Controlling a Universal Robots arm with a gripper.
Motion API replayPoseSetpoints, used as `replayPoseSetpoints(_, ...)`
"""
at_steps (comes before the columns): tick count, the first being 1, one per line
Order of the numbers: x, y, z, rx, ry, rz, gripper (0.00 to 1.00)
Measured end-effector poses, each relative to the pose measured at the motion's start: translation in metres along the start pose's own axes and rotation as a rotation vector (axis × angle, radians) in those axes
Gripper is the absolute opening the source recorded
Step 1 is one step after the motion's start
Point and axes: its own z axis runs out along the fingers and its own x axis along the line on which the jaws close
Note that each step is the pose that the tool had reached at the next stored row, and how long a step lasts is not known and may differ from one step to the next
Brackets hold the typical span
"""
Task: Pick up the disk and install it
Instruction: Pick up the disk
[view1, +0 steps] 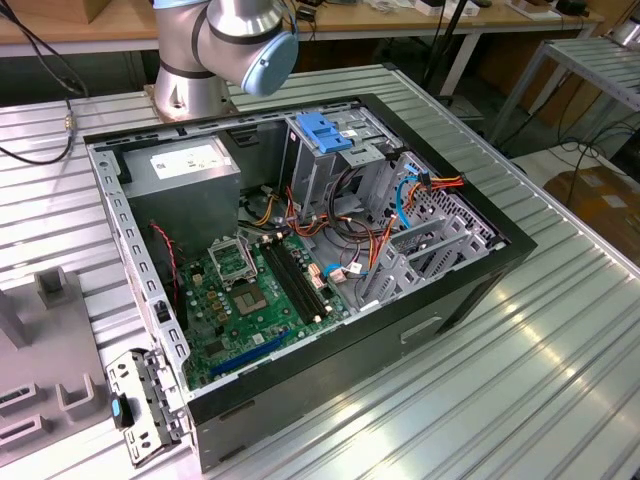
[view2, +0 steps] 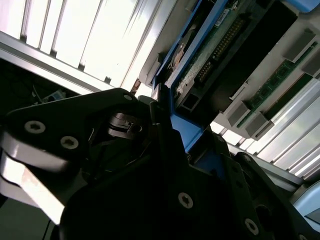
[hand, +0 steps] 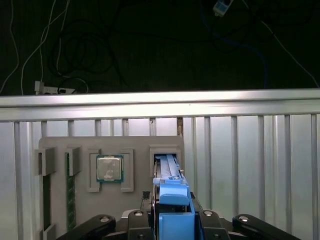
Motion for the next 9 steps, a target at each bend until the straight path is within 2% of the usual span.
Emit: replayPoseSetpoints(9,0.0002,0.0,-0.0078,-0.0001,0.0001,0.0,0.37)
